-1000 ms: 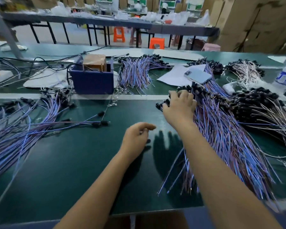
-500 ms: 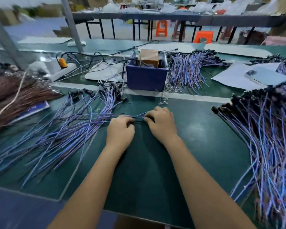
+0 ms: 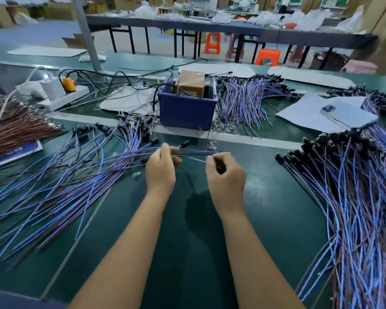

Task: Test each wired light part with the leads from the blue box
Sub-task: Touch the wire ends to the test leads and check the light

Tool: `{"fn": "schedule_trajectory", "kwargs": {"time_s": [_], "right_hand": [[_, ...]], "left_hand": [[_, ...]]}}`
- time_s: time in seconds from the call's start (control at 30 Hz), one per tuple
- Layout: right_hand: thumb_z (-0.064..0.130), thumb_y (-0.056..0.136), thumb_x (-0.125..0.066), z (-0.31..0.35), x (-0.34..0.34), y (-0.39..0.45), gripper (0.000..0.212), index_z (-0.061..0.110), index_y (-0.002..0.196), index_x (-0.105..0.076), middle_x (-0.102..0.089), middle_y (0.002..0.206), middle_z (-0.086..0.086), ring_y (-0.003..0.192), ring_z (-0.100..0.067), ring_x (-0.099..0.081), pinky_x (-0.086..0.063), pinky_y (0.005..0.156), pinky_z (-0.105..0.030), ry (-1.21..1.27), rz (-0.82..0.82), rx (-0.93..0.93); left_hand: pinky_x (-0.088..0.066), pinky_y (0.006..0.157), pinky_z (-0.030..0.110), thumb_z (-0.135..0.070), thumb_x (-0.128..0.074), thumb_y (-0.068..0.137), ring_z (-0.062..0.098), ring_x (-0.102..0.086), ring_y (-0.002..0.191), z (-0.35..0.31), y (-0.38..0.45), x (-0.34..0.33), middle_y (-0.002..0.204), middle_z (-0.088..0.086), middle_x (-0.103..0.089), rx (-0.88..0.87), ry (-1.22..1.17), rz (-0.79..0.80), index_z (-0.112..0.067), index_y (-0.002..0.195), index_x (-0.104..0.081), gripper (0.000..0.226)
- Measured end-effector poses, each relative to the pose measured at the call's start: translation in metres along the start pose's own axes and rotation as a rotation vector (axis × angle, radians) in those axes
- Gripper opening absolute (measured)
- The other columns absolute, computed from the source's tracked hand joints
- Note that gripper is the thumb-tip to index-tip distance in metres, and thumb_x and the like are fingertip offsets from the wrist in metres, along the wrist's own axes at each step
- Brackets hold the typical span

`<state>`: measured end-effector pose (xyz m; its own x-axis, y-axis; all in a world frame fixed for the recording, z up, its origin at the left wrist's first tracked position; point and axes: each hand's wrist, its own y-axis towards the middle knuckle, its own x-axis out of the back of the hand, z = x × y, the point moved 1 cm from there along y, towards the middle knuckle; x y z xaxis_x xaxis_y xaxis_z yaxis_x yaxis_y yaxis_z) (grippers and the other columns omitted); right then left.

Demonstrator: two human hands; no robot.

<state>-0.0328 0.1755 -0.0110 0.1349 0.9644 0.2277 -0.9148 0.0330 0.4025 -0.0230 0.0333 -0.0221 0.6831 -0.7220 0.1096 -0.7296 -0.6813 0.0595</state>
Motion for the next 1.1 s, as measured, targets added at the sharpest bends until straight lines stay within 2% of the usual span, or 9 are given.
{"fn": "schedule_trajectory", "kwargs": {"time_s": [0.1,0.2,0.33,0.43,0.57,0.73,0.83,1.0,1.1], "right_hand": [[0.015,0.082,-0.067,0.004,-0.006,-0.009,0.012,0.023,0.074,-0.061,-0.059,0.065,0.011,0.061,-0.006,-0.054,-0.046,0.06,-0.021,-0.014,0.205,0.077],[0.017,0.078,-0.067,0.006,-0.006,-0.02,0.011,0.024,0.077,-0.06,-0.057,0.067,0.01,0.064,-0.01,-0.052,-0.049,0.063,-0.033,-0.131,0.399,0.162],[0.039,0.079,-0.066,0.003,0.012,-0.026,0.016,0.031,0.093,-0.065,-0.061,0.08,0.015,0.077,-0.004,-0.054,-0.048,0.073,-0.024,-0.182,0.558,0.169],[0.037,0.089,-0.062,-0.012,0.042,-0.008,0.021,0.027,0.107,-0.068,-0.063,0.094,0.016,0.092,-0.005,-0.055,-0.044,0.083,-0.017,-0.235,0.401,0.078],[0.018,0.095,-0.054,-0.043,0.111,0.023,0.019,0.016,0.109,-0.067,-0.064,0.104,0.0,0.1,-0.022,-0.057,-0.047,0.09,-0.038,-0.378,0.065,-0.151],[0.015,0.093,-0.047,-0.062,0.174,0.033,0.026,0.013,0.111,-0.065,-0.063,0.113,-0.013,0.095,-0.03,-0.056,-0.046,0.078,-0.037,-0.52,-0.253,-0.416],[0.014,0.09,-0.05,-0.049,0.147,0.033,0.029,0.015,0.113,-0.066,-0.06,0.119,-0.017,0.109,-0.037,-0.05,-0.042,0.094,-0.043,-0.7,-0.275,-0.405],[0.012,0.095,-0.053,-0.008,0.034,0.018,0.022,0.009,0.11,-0.069,-0.068,0.108,-0.007,0.1,-0.02,-0.06,-0.042,0.091,-0.028,-0.367,0.269,-0.109],[0.018,0.1,-0.047,0.013,-0.019,0.013,0.025,0.007,0.105,-0.069,-0.069,0.088,-0.004,0.08,-0.015,-0.061,-0.049,0.076,-0.029,-0.012,0.495,-0.245]], "left_hand": [[-0.047,0.056,0.024,-0.03,-0.036,0.104,0.01,-0.061,0.058,0.001,0.011,0.002,0.069,-0.001,-0.067,0.023,-0.193,-0.049,-0.018,0.091,-0.063,0.033],[-0.052,0.066,0.026,-0.021,-0.057,0.095,0.007,-0.063,0.063,0.006,0.014,0.005,0.08,-0.007,-0.067,-0.019,-0.118,-0.037,-0.016,0.103,-0.063,0.011],[-0.048,0.073,0.02,-0.013,-0.075,0.078,-0.009,-0.061,0.068,0.009,0.013,0.007,0.094,-0.012,-0.067,-0.108,0.118,0.028,-0.029,0.104,-0.06,0.034],[-0.042,0.064,0.016,-0.009,-0.073,0.076,-0.009,-0.06,0.064,0.006,0.011,0.007,0.108,-0.004,-0.066,-0.103,0.212,0.041,-0.031,0.102,-0.061,0.036],[-0.04,0.051,0.009,-0.001,-0.061,0.075,-0.004,-0.055,0.05,0.0,0.003,0.007,0.122,0.003,-0.046,-0.127,0.211,0.027,-0.027,0.105,-0.062,0.04],[-0.044,0.058,0.008,0.006,-0.055,0.077,-0.005,-0.052,0.06,-0.01,-0.006,0.002,0.123,0.004,-0.045,-0.237,0.04,0.076,-0.028,0.098,-0.063,0.041],[-0.04,0.054,0.012,0.002,-0.052,0.078,0.004,-0.048,0.056,-0.012,-0.012,-0.007,0.103,0.011,-0.057,-0.173,-0.103,0.112,-0.031,0.09,-0.063,0.036],[-0.051,0.059,0.023,-0.001,-0.043,0.085,0.013,-0.056,0.055,-0.014,-0.014,-0.001,0.065,0.0,-0.061,-0.003,-0.562,0.122,-0.012,0.075,-0.071,0.032],[-0.048,0.051,0.025,-0.013,-0.04,0.092,0.014,-0.05,0.046,-0.013,-0.013,0.005,0.056,0.002,-0.057,0.091,-0.753,0.198,-0.012,0.06,-0.07,0.044]]}}
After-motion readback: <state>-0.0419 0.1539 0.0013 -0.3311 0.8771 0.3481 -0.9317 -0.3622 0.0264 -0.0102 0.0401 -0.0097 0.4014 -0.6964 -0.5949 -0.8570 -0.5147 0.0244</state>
